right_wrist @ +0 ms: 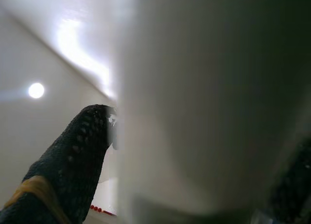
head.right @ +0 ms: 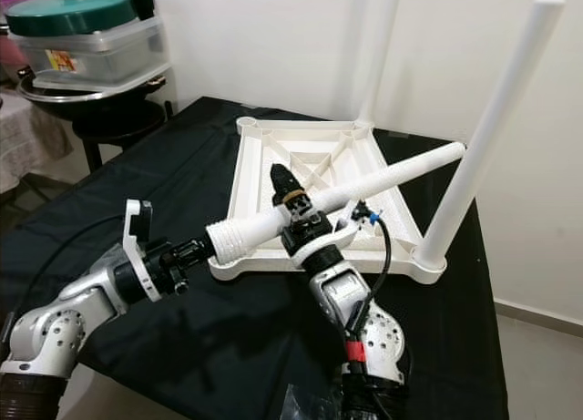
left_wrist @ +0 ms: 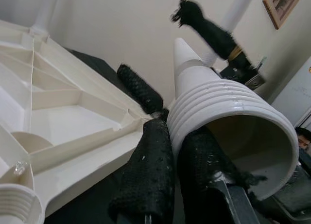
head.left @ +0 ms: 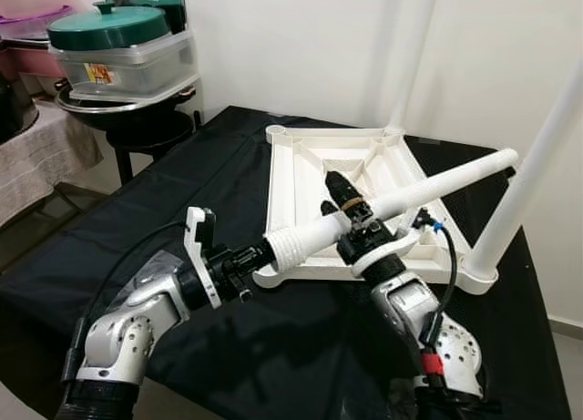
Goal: Building children table
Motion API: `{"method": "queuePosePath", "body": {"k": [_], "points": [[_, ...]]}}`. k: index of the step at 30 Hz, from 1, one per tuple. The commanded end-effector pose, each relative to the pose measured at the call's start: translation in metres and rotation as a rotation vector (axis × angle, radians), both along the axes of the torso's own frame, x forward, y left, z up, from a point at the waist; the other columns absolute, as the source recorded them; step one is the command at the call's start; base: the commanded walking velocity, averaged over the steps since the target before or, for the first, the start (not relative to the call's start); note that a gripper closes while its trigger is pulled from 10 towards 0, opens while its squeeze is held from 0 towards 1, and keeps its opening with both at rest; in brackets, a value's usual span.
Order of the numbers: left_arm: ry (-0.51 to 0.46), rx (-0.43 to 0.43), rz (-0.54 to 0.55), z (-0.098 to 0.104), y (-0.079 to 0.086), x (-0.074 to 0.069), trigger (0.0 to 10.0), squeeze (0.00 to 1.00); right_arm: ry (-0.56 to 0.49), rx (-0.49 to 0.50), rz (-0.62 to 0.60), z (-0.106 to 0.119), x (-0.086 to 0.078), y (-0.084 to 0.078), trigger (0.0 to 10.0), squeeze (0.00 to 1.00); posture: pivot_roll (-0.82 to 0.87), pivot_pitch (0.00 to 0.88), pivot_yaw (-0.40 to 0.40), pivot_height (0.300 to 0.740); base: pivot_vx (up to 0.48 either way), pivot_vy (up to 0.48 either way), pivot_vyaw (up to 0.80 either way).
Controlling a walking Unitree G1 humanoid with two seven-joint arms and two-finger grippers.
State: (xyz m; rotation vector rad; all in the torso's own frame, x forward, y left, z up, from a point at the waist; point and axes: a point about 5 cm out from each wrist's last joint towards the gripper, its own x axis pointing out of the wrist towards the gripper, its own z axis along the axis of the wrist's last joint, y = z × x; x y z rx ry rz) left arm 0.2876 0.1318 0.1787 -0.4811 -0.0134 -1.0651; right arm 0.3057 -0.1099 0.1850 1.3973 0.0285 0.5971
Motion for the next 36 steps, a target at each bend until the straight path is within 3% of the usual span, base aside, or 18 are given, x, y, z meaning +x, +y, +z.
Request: {"method": "queuePosePath", "body": {"k": [1, 2, 3, 5, 6, 21, 22, 23, 24, 27, 30, 32, 36], "points": [[-0.007, -0.003, -0.098, 0.0, -0.008, -0.007, 0.0, 0.0, -0.035, 0.066, 0.04, 0.015, 0.007, 0.02, 8.2, 0.0, 0.02, 0.0, -0.049, 0.74, 0.0, 0.0, 0.0], [-0.007, -0.003, -0.098, 0.0, -0.008, -0.007, 0.0, 0.0, -0.035, 0.066, 0.04, 0.015, 0.007, 0.02, 8.2, 0.0, 0.02, 0.0, -0.049, 0.74, 0.0, 0.0, 0.0], [-0.006, -0.001, -0.099, 0.0, -0.009, -0.006, 0.0, 0.0, -0.038, 0.071, 0.049, 0.017, 0.007, 0.023, 4.4, 0.0, 0.02, 0.0, -0.049, 0.74, 0.0, 0.0, 0.0], [-0.006, -0.001, -0.099, 0.0, -0.009, -0.006, 0.0, 0.0, -0.038, 0.071, 0.049, 0.017, 0.007, 0.023, 4.4, 0.0, 0.02, 0.0, -0.049, 0.74, 0.0, 0.0, 0.0], [-0.004, 0.0, -0.102, 0.0, -0.009, -0.007, 0.0, 0.0, -0.042, 0.074, 0.053, 0.017, 0.007, 0.025, 0.0, 0.0, 0.02, 0.0, -0.049, 0.74, 0.0, 0.0, 0.0], [-0.01, 0.023, -0.114, -0.003, -0.006, -0.005, 0.0, 0.0, -0.078, 0.119, 0.087, 0.021, -0.004, 0.027, 0.0, 0.0, 0.01, 0.0, -0.046, 0.74, 0.0, 0.0, 0.0], [-0.003, 0.032, -0.079, -0.005, -0.005, -0.001, 8.2, 1.0, -0.082, 0.121, 0.085, 0.022, -0.004, 0.027, 0.0, 0.0, 0.01, 0.0, -0.046, 0.74, 0.0, 0.0, 0.0], [-0.003, 0.032, -0.079, -0.005, -0.005, -0.001, 8.2, 1.0, -0.082, 0.121, 0.085, 0.022, -0.004, 0.027, 0.0, 0.0, 0.01, 0.0, -0.046, 0.74, 0.0, 0.0, 0.0], [-0.002, 0.041, -0.054, -0.007, -0.003, 0.001, 10.0, 1.0, -0.087, 0.12, 0.081, 0.024, -0.004, 0.027, 0.0, 0.0, 0.01, 0.0, -0.046, 0.74, 0.0, 0.0, 0.0], [0.003, 0.065, -0.016, -0.011, 0.0, 0.005, 10.0, 1.0, -0.095, 0.11, 0.07, 0.027, -0.002, 0.025, 0.0, 0.0, 0.01, 0.0, -0.047, 0.74, 0.0, 0.0, 0.0], [0.023, 0.099, 0.021, -0.017, 0.005, 0.008, 10.0, 1.0, -0.103, 0.025, 0.021, 0.03, 0.003, 0.019, 0.0, 0.0, 0.01, 0.0, -0.047, 0.74, 0.0, 0.0, 0.0], [0.026, 0.207, 0.021, -0.026, 0.003, 0.006, 10.0, 1.0, -0.051, 0.001, -0.066, 0.03, 0.011, 0.011, 0.0, 0.0, 0.02, 0.0, -0.049, 0.74, 0.0, 0.0, 0.0], [0.023, 0.24, 0.012, -0.03, 0.001, 0.004, 10.0, 1.0, -0.043, -0.035, -0.108, 0.031, 0.015, 0.005, 0.0, 0.0, 0.02, 0.0, -0.051, 0.74, 0.0, 0.0, 0.0]]}}
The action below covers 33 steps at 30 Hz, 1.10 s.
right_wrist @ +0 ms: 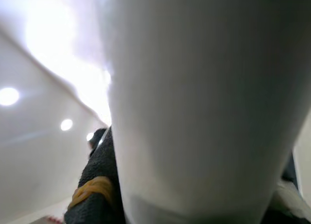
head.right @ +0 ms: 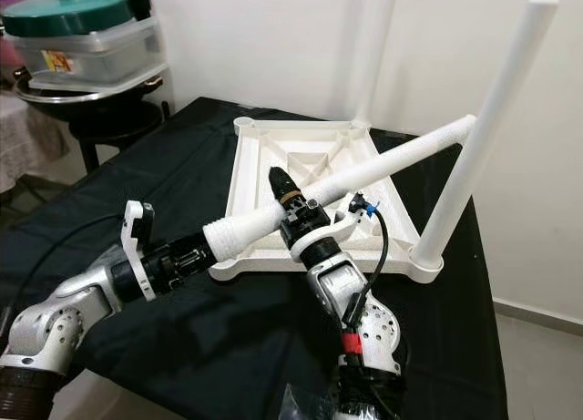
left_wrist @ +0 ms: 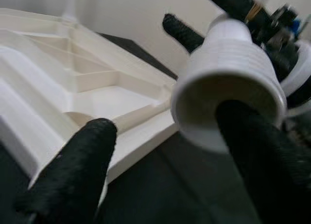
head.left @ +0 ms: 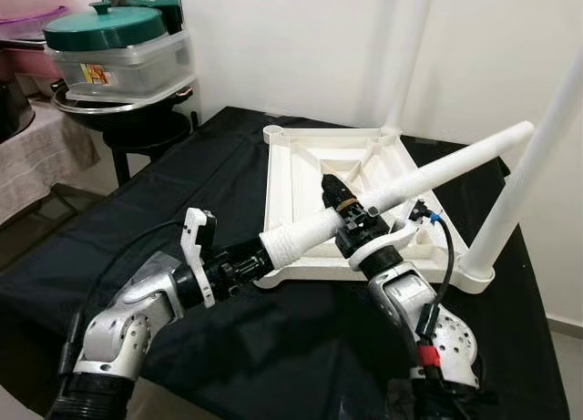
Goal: Building children table
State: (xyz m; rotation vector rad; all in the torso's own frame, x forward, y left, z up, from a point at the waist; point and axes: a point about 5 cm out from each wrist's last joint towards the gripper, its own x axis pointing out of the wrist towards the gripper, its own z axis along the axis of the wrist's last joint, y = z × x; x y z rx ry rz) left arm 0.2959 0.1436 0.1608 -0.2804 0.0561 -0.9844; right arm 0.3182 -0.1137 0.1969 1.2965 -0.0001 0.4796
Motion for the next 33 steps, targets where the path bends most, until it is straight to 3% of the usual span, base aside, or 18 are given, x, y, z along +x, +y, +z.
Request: {"method": "queuePosePath", "body": {"k": [1, 3, 6, 9, 11, 13, 15, 17, 19, 21, 22, 23, 24, 27, 28, 29, 30, 33], "points": [[0.058, 0.046, -0.052, -0.016, -0.01, -0.009, 10.0, 1.0, -0.052, -0.01, -0.115, 0.026, 0.012, -0.008, 0.0, 0.0, 0.02, 0.0, -0.052, 0.74, 0.0, 0.0, 0.0], [0.058, 0.046, -0.052, -0.016, -0.01, -0.009, 10.0, 1.0, -0.052, -0.01, -0.115, 0.026, 0.012, -0.008, 0.0, 0.0, 0.02, 0.0, -0.052, 0.74, 0.0, 0.0, 0.0], [0.071, 0.012, 0.026, -0.015, 0.0, -0.004, 10.0, 1.0, -0.053, 0.002, -0.183, 0.036, 0.017, -0.026, 0.0, 0.0, 0.03, 0.0, -0.054, 0.74, 0.0, 0.0, 0.0], [0.08, 0.005, 0.101, -0.015, 0.006, 0.004, 10.0, 1.0, -0.068, 0.001, -0.173, 0.038, 0.017, -0.028, 0.0, 0.0, 0.03, 0.0, -0.056, 0.74, 0.0, 0.0, 0.0], [0.092, 0.022, 0.171, -0.018, 0.01, 0.011, 10.0, 1.0, -0.06, -0.063, -0.18, 0.036, 0.017, -0.028, 0.0, 0.0, 0.03, 0.0, -0.055, 0.74, 0.0, 0.0, 0.0], [0.092, 0.022, 0.171, -0.018, 0.01, 0.011, 10.0, 1.0, -0.06, -0.063, -0.18, 0.036, 0.017, -0.028, 0.0, 0.0, 0.03, 0.0, -0.055, 0.74, 0.0, 0.0, 0.0], [0.092, 0.041, 0.191, -0.02, 0.011, 0.012, 10.0, 1.0, -0.054, -0.109, -0.186, 0.035, 0.018, -0.028, 0.0, 0.0, 0.03, 0.0, -0.055, 0.74, 0.0, 0.0, 0.0], [0.083, 0.155, 0.255, -0.029, 0.012, 0.018, 10.0, 1.0, -0.068, -0.273, -0.188, 0.034, 0.019, -0.023, 0.0, 0.0, 0.03, 0.0, -0.052, 0.74, 0.0, 0.0, 0.0], [0.083, 0.155, 0.255, -0.029, 0.012, 0.018, 10.0, 1.0, -0.068, -0.273, -0.188, 0.034, 0.019, -0.023, 0.0, 0.0, 0.03, 0.0, -0.052, 0.74, 0.0, 0.0, 0.0], [0.077, 0.193, 0.279, -0.032, 0.012, 0.019, 10.0, 1.0, -0.079, -0.334, -0.187, 0.034, 0.019, -0.021, 0.0, 0.0, 0.03, 0.0, -0.052, 0.74, 0.0, 0.0, 0.0], [0.068, 0.254, 0.331, -0.035, 0.013, 0.024, 10.0, 1.0, -0.109, -0.418, -0.129, 0.033, 0.016, -0.009, 0.0, 0.0, 0.02, 0.0, -0.049, 0.74, 0.0, 0.0, 0.0], [0.061, 0.308, 0.379, -0.038, 0.014, 0.029, 10.0, 0.88, -0.155, -0.489, -0.043, 0.032, 0.009, 0.008, 0.0, 0.0, 0.02, 0.0, -0.046, 0.74, 0.0, 0.0, 0.0], [0.058, 0.348, 0.418, -0.04, 0.016, 0.032, 10.0, 0.88, -0.196, -0.542, 0.023, 0.03, 0.003, 0.02, 0.0, 0.0, 0.02, 0.0, -0.046, 0.74, 0.0, 0.0, 0.0], [0.056, 0.377, 0.45, -0.042, 0.017, 0.035, 10.0, 0.88, -0.231, -0.586, 0.076, 0.028, -0.003, 0.029, 0.0, 0.0, 0.02, 0.0, -0.046, 0.74, 0.0, 0.0, 0.0], [0.058, 0.397, 0.478, -0.044, 0.019, 0.037, 10.0, 0.88, -0.28, -0.65, 0.116, 0.027, -0.01, 0.036, 0.0, 0.0, 0.02, 0.0, -0.043, 0.74, 0.0, 0.0, 0.0], [0.058, 0.397, 0.478, -0.044, 0.019, 0.037, 10.0, 0.88, -0.28, -0.65, 0.116, 0.027, -0.01, 0.036, 0.0, 0.0, 0.02, 0.0, -0.043, 0.74, 0.0, 0.0, 0.0], [0.067, 0.405, 0.501, -0.046, 0.02, 0.038, 10.0, 0.88, -0.326, -0.734, 0.138, 0.025, -0.014, 0.041, 0.0, 0.0, 0.01, 0.0, -0.04, 0.74, 0.0, 0.0, 0.0], [0.067, 0.405, 0.501, -0.046, 0.02, 0.038, 10.0, 0.88, -0.326, -0.734, 0.138, 0.025, -0.014, 0.041, 0.0, 0.0, 0.01, 0.0, -0.04, 0.74, 0.0, 0.0, 0.0]]}}
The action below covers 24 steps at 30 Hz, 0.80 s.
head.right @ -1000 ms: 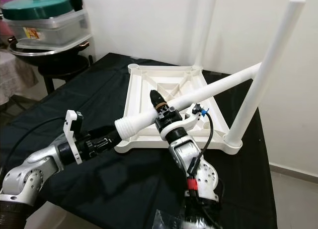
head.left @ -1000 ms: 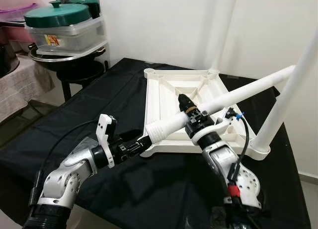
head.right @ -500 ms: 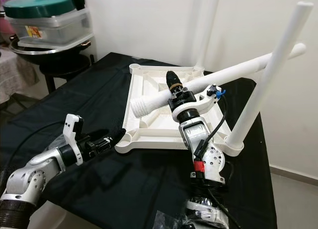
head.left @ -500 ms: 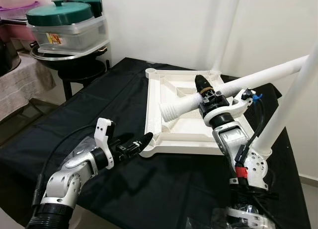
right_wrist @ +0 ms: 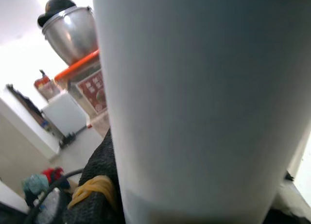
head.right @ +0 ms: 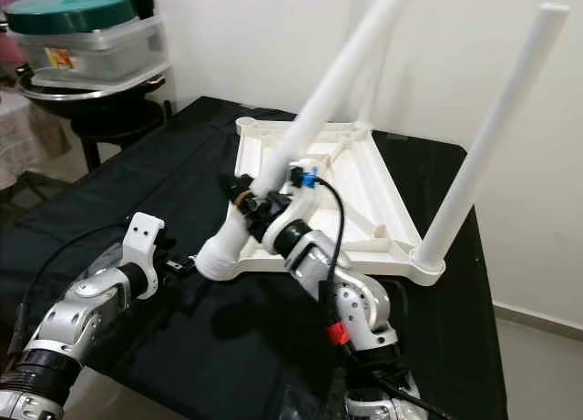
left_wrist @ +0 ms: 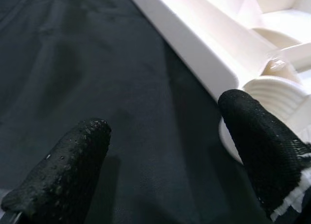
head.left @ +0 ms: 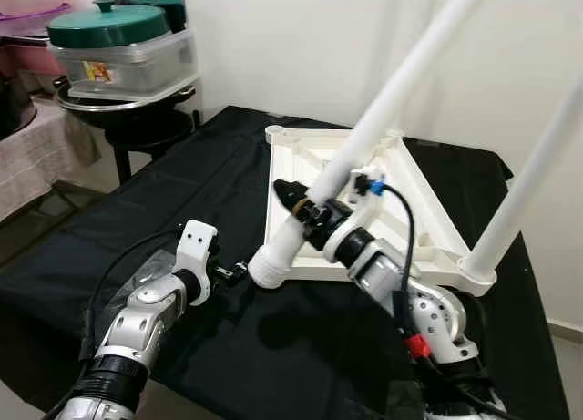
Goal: Building children table
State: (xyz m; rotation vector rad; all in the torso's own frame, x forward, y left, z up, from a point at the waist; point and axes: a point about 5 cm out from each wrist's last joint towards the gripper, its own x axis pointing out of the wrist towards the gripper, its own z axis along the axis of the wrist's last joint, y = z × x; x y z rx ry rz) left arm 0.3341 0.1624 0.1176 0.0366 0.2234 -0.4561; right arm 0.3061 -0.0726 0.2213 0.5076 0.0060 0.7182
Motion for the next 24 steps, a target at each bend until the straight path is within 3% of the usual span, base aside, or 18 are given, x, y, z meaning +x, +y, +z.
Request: {"method": "queuePosePath", "body": {"k": [1, 2, 4, 6, 7, 9, 14, 15, 18, 19, 23, 24], "points": [[0.008, 0.023, 0.025, -0.005, 0.001, 0.001, 10.0, 0.88, -0.071, -0.11, 0.008, -0.001, -0.006, 0.002, 0.0, 0.0, 0.01, 0.0, -0.042, 0.74, 0.0, 0.0, 0.0], [0.005, 0.031, 0.043, -0.006, 0.001, 0.002, 10.0, 0.89, -0.126, -0.192, -0.06, -0.002, -0.005, -0.003, 0.0, 0.0, 0.01, 0.0, -0.045, 0.74, 0.0, 0.0, 0.0], [0.002, 0.035, 0.053, -0.008, 0.001, 0.003, 10.0, 0.89, -0.161, -0.238, -0.114, -0.003, -0.004, -0.007, 0.0, 0.0, 0.01, 0.0, -0.045, 0.74, 0.0, 0.0, 0.0], [-0.011, 0.044, 0.083, -0.008, 0.003, 0.005, 10.0, 0.89, -0.197, -0.258, -0.338, -0.001, 0.001, -0.031, 0.0, 0.0, 0.0, 0.0, -0.048, 0.74, 0.0, 0.0, 0.0], [-0.011, 0.044, 0.083, -0.008, 0.003, 0.005, 10.0, 0.89, -0.197, -0.258, -0.338, -0.001, 0.001, -0.031, 0.0, 0.0, 0.0, 0.0, -0.048, 0.74, 0.0, 0.0, 0.0], [-0.029, 0.068, 0.109, -0.007, 0.005, 0.007, 10.0, 0.89, -0.199, -0.302, -0.486, -0.005, 0.001, -0.051, 0.0, 0.0, 0.0, 0.0, -0.049, 0.74, 0.0, 0.0, 0.0], [-0.047, 0.087, 0.122, -0.005, 0.006, 0.01, 10.0, 0.89, -0.177, -0.314, -0.547, -0.011, -0.003, -0.062, 0.0, 0.0, 0.0, 0.0, -0.046, 0.74, 0.0, 0.0, 0.0], [-0.068, 0.098, 0.132, -0.002, 0.006, 0.013, 10.0, 0.88, -0.173, -0.351, -0.584, -0.017, -0.009, -0.071, 0.0, 0.0, -0.02, 0.0, -0.036, 0.74, 0.0, 0.0, 0.0], [-0.068, 0.098, 0.132, -0.002, 0.006, 0.013, 10.0, 0.88, -0.173, -0.351, -0.584, -0.017, -0.009, -0.071, 0.0, 0.0, -0.02, 0.0, -0.036, 0.74, 0.0, 0.0, 0.0], [-0.091, 0.105, 0.137, 0.003, 0.003, 0.016, 10.0, 0.87, -0.163, -0.382, -0.609, -0.024, -0.016, -0.079, 0.0, 0.0, -0.03, 0.0, -0.028, 0.74, 0.0, 0.0, 0.0], [-0.175, 0.136, 0.103, 0.018, -0.01, 0.022, 10.0, 0.76, -0.157, -0.493, -0.7, -0.037, -0.029, -0.104, 0.0, 0.0, -0.04, 0.0, -0.018, 0.74, 0.0, 0.0, 0.0], [-0.194, 0.139, 0.085, 0.021, -0.014, 0.022, 10.0, 0.69, -0.167, -0.526, -0.74, -0.038, -0.031, -0.11, 0.0, 0.0, -0.04, 0.0, -0.015, 0.74, 0.0, 0.0, 0.0]]}}
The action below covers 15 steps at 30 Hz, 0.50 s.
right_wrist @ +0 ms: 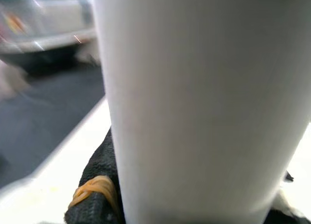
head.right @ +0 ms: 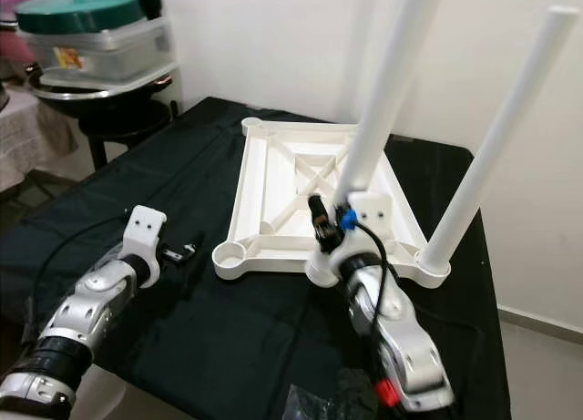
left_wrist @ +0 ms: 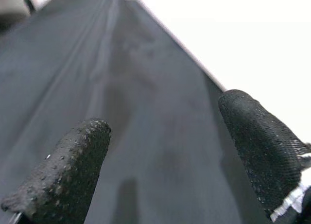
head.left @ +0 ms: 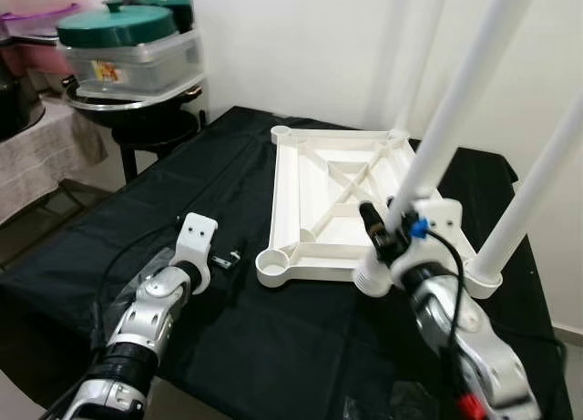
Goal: Building children table
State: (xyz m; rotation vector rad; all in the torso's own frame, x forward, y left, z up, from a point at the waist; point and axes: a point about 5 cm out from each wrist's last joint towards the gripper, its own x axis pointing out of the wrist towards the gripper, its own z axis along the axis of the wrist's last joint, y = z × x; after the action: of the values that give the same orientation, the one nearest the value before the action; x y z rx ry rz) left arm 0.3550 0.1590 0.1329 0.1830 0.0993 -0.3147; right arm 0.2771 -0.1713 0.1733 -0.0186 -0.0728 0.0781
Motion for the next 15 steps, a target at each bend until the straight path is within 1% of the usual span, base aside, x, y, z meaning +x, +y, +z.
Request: {"method": "queuePosePath", "body": {"k": [1, 2, 3, 4, 5, 6, 7, 10, 12, 14, 15], "points": [[-0.033, 0.016, -0.038, 0.006, -0.01, 0.001, 10.0, 0.69, -0.07, -0.05, -0.064, 0.01, -0.002, -0.011, 0.0, 0.0, -0.04, 0.0, -0.015, 0.74, 0.0, 0.0, 0.0], [-0.042, 0.014, -0.058, 0.008, -0.013, 0.002, 10.0, 0.5, -0.081, -0.081, -0.12, 0.01, -0.003, -0.019, 0.0, 0.0, -0.04, 0.0, -0.013, 0.74, 0.0, 0.0, 0.0], [-0.053, 0.022, -0.071, 0.009, -0.016, 0.003, 10.0, 0.33, -0.096, -0.091, -0.177, 0.011, -0.002, -0.026, 0.0, 0.0, -0.04, 0.0, -0.012, 0.74, 0.0, 0.0, 0.0], [-0.053, 0.022, -0.071, 0.009, -0.016, 0.003, 10.0, 0.33, -0.096, -0.091, -0.177, 0.011, -0.002, -0.026, 0.0, 0.0, -0.04, 0.0, -0.012, 0.74, 0.0, 0.0, 0.0], [-0.061, 0.028, -0.078, 0.01, -0.017, 0.004, 10.0, 0.33, -0.105, -0.095, -0.215, 0.011, -0.003, -0.03, 0.0, 0.0, -0.04, 0.0, -0.012, 0.74, 0.0, 0.0, 0.0], [-0.063, 0.039, -0.087, 0.011, -0.018, 0.004, 10.0, 0.26, -0.119, -0.083, -0.245, 0.013, -0.002, -0.031, 0.0, 0.0, -0.04, 0.0, -0.01, 0.74, 0.0, 0.0, 0.0], [-0.063, 0.039, -0.087, 0.011, -0.018, 0.004, 10.0, 0.26, -0.119, -0.083, -0.245, 0.013, -0.002, -0.031, 0.0, 0.0, -0.04, 0.0, -0.01, 0.74, 0.0, 0.0, 0.0], [-0.07, 0.087, -0.107, 0.009, -0.022, 0.004, 10.0, 0.24, -0.131, -0.067, -0.251, 0.015, 0.001, -0.028, 0.0, 0.0, -0.03, 0.0, -0.01, 0.74, 0.0, 0.0, 0.0], [-0.07, 0.087, -0.107, 0.009, -0.022, 0.004, 10.0, 0.24, -0.131, -0.067, -0.251, 0.015, 0.001, -0.028, 0.0, 0.0, -0.03, 0.0, -0.01, 0.74, 0.0, 0.0, 0.0], [-0.076, 0.116, -0.132, 0.009, -0.025, 0.005, 10.0, 0.24, -0.124, -0.07, -0.241, 0.012, 0.0, -0.025, 0.0, 0.0, -0.03, 0.0, -0.004, 0.74, 0.0, 0.0, 0.0], [-0.076, 0.116, -0.132, 0.009, -0.025, 0.005, 10.0, 0.24, -0.124, -0.07, -0.241, 0.012, 0.0, -0.025, 0.0, 0.0, -0.03, 0.0, -0.004, 0.74, 0.0, 0.0, 0.0]]}}
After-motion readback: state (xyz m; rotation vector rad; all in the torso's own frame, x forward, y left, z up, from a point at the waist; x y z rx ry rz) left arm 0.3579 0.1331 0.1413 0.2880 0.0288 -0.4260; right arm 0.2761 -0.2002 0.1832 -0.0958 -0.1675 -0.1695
